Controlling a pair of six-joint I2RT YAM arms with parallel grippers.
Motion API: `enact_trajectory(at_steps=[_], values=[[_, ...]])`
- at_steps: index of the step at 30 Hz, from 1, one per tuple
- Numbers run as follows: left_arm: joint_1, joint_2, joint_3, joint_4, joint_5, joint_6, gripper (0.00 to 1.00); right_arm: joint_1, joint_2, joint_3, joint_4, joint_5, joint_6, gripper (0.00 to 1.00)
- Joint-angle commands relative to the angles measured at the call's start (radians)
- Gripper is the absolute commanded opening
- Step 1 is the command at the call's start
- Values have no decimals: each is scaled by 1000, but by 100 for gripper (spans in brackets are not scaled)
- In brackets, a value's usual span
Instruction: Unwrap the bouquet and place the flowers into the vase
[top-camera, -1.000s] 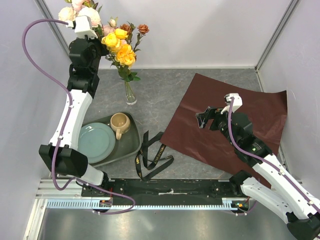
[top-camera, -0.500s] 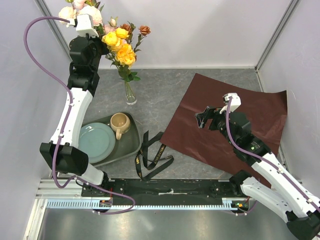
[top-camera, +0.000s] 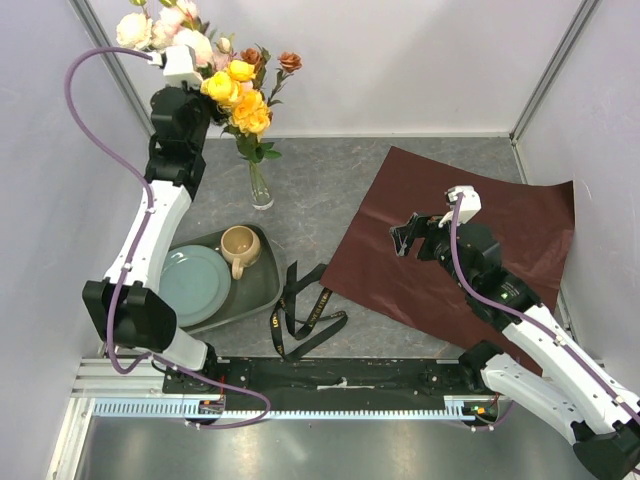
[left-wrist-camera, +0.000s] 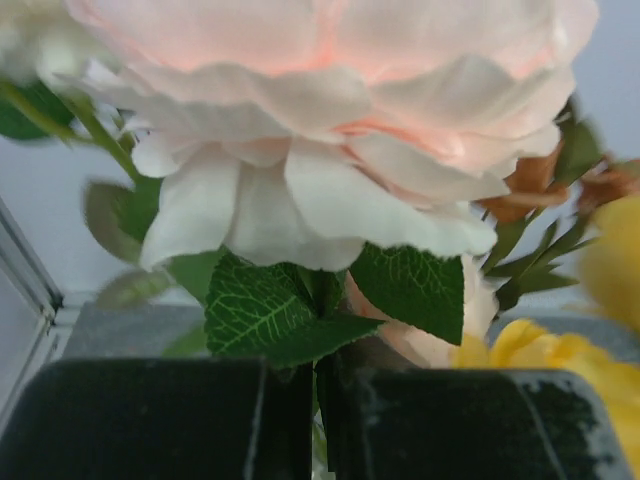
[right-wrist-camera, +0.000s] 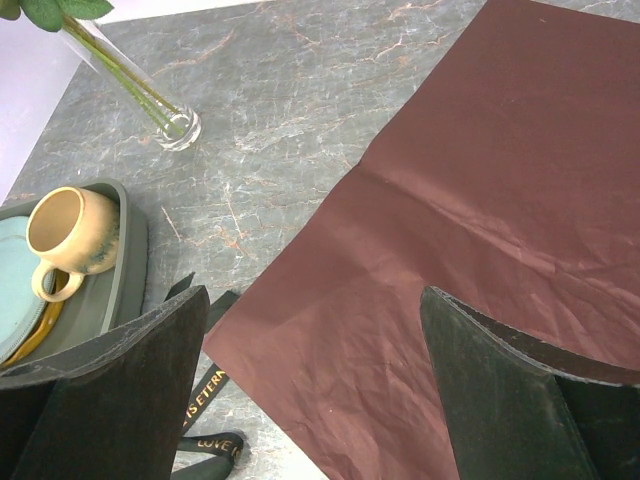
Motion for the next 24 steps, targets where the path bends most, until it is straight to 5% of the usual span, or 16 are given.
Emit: enact_trajectory(at_steps=[1,24], values=[[-7,16,-66,-46,30,41,2,-1,0,16,21,13,7,93],[-7,-43,-266,74,76,27,2,1,-5,18,21,-4,14,93]])
